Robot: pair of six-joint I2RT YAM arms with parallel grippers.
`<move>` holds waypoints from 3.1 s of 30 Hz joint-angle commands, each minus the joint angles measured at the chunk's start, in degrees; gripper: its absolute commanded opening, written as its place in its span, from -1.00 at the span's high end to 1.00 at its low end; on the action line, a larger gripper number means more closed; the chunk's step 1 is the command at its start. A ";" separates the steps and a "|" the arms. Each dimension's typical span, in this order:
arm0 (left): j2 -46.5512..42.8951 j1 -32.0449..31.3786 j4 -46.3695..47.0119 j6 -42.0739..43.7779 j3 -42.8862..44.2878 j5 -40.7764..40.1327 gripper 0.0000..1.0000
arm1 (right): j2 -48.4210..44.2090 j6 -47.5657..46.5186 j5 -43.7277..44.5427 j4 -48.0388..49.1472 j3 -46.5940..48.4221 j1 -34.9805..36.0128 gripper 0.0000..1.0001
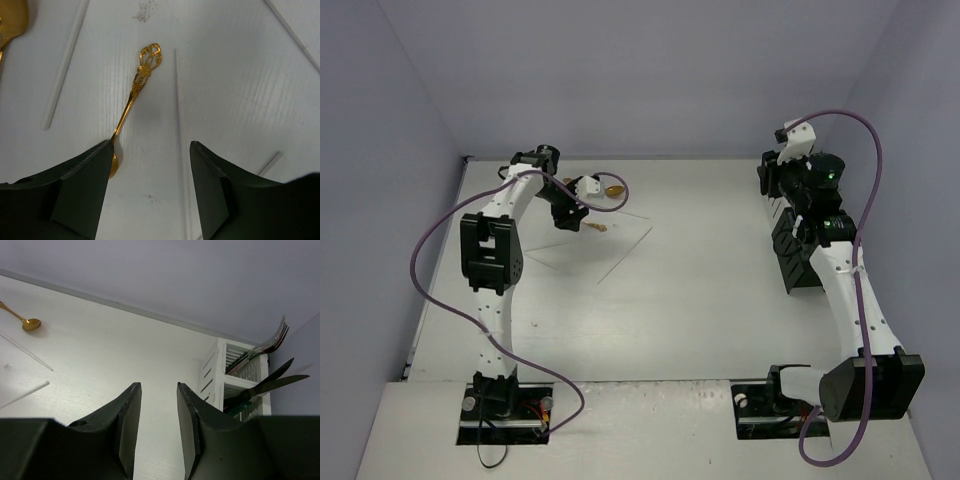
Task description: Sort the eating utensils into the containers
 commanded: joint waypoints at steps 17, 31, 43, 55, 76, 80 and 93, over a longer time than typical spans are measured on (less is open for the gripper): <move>10.38 0.42 -4.42 14.03 11.84 1.42 -0.18 | -2.00 -1.68 -1.18 2.73 0.02 0.33 0.38; 13.96 0.42 -14.84 21.02 14.14 -4.16 0.15 | -2.97 -1.51 -0.95 2.65 1.61 0.33 0.42; 8.85 0.51 -19.20 16.83 9.57 -5.08 0.88 | -3.94 -0.71 -5.52 2.47 2.40 0.42 0.57; 1.25 0.49 -18.26 -41.03 21.76 0.66 1.00 | -7.19 -25.22 -6.15 2.29 0.81 13.00 0.55; -27.30 -6.60 3.55 -104.66 -22.74 8.71 1.00 | -4.08 -67.27 -5.47 2.20 -13.07 55.95 -0.17; -28.94 -8.10 5.05 -107.30 -25.78 10.99 1.00 | -0.36 -69.03 -7.09 2.20 -12.92 59.14 -0.14; -32.33 -11.32 6.81 -108.78 -28.45 13.16 1.00 | 5.69 -69.62 -8.99 2.20 -12.18 60.80 -0.09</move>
